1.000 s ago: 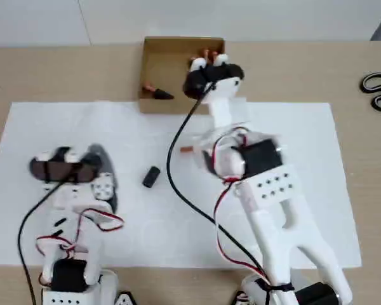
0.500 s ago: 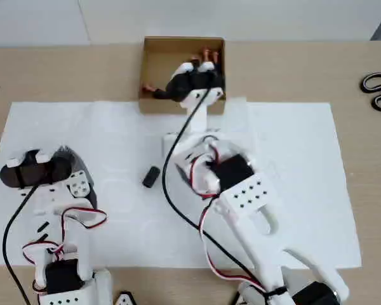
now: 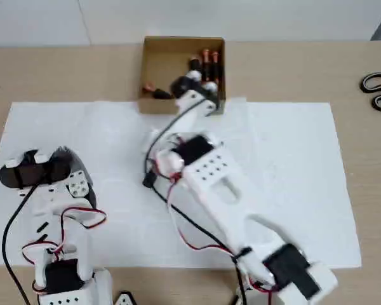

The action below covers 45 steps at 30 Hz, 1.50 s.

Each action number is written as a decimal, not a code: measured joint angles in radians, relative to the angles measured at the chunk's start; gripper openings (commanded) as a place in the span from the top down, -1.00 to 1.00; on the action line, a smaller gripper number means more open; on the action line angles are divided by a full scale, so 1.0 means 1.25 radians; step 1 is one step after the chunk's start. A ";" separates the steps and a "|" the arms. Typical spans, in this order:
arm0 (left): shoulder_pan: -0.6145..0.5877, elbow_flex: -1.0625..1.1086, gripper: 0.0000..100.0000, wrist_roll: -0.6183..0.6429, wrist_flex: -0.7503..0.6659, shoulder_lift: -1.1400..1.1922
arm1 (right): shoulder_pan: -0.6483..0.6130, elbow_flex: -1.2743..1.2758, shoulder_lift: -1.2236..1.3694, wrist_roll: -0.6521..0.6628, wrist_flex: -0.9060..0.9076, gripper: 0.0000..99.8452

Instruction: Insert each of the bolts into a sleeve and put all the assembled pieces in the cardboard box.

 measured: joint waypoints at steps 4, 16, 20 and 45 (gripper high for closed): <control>0.000 0.000 0.99 0.000 0.000 0.000 | -0.066 -0.076 0.049 -0.002 0.047 0.41; 0.000 0.000 0.99 0.000 0.075 0.000 | -0.079 -0.092 0.189 -0.056 0.053 0.41; 0.000 0.000 0.99 0.000 0.075 0.000 | -0.079 -0.092 0.226 -0.056 0.027 0.41; 0.000 0.000 0.99 0.000 0.075 0.000 | 0.014 -0.113 0.362 -0.061 -0.037 0.93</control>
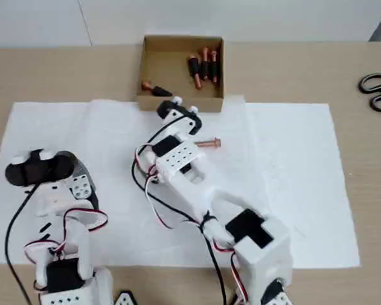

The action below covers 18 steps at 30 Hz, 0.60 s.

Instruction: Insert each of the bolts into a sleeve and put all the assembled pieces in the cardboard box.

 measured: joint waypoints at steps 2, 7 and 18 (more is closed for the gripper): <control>0.000 0.000 0.99 0.000 0.000 0.000 | 0.004 0.000 0.000 0.000 0.000 1.00; 0.000 0.000 0.99 0.000 0.000 0.000 | 0.005 -0.002 0.000 0.009 0.021 1.00; 0.000 0.000 0.99 0.000 0.000 0.000 | 0.098 -0.005 -0.054 0.083 0.146 1.00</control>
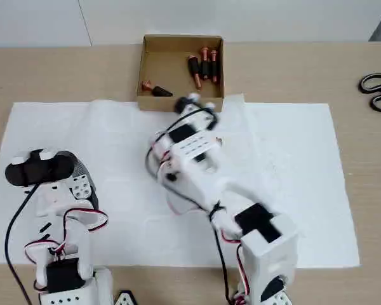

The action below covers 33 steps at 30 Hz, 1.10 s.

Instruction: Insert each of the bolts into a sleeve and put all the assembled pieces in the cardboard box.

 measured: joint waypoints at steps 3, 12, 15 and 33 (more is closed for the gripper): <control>0.000 0.000 0.99 0.000 0.000 0.000 | 0.037 0.004 -0.059 0.020 0.009 1.00; 0.000 0.000 0.99 0.000 -0.047 0.000 | 0.044 0.002 -0.339 0.207 0.031 0.99; 0.000 0.000 0.99 0.000 -0.047 0.000 | 0.066 0.033 -0.406 0.292 0.032 0.99; 0.369 -0.103 0.99 0.128 0.145 0.000 | 0.233 0.559 -1.040 0.617 -0.135 0.99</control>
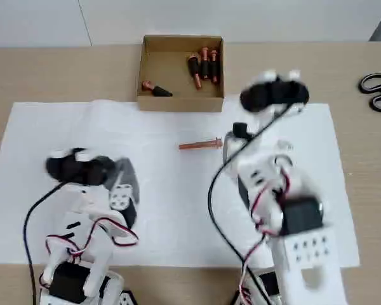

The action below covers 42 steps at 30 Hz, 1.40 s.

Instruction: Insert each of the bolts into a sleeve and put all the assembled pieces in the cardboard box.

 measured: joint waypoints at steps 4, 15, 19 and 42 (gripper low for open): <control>0.031 -0.010 0.99 -0.023 0.044 0.039 | 0.000 0.216 -0.149 0.066 -0.136 0.99; 0.038 -0.392 0.99 -0.026 0.252 0.473 | 0.146 0.525 -0.489 0.081 -0.301 0.99; 0.038 -0.577 0.99 -0.027 0.318 0.679 | 0.220 0.577 -0.603 0.082 -0.304 0.99; 0.126 -0.833 0.99 -0.331 0.406 1.218 | 0.351 0.714 -0.662 0.082 -0.306 0.99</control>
